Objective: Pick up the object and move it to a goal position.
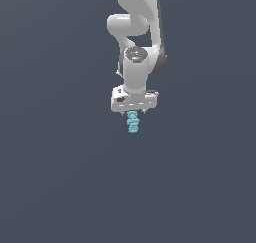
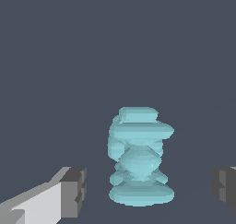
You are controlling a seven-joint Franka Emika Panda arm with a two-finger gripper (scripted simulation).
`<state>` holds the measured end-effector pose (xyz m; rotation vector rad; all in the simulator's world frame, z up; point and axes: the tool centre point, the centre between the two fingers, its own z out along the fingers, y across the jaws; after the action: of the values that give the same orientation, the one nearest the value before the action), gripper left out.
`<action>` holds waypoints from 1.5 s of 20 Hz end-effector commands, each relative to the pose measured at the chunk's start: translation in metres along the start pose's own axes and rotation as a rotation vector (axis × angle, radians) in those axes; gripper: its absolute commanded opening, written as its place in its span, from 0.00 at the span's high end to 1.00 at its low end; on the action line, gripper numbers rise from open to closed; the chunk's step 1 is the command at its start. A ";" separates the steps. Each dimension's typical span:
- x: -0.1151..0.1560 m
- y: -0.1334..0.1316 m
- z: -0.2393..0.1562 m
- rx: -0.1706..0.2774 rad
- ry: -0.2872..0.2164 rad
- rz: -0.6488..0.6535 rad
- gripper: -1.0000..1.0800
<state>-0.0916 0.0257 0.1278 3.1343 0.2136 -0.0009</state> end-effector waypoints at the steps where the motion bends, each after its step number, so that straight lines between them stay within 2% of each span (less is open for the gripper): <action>1: 0.000 0.000 0.001 0.000 0.000 0.000 0.04; 13: -0.002 0.000 0.044 0.000 0.001 -0.002 0.04; 18: -0.001 0.000 0.050 0.000 0.001 -0.002 0.04; 19: -0.001 0.000 0.050 0.000 0.001 -0.002 1.00; 30: -0.001 -0.001 0.050 0.000 0.001 -0.002 1.00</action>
<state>-0.0930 0.0258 0.0780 3.1341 0.2164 0.0008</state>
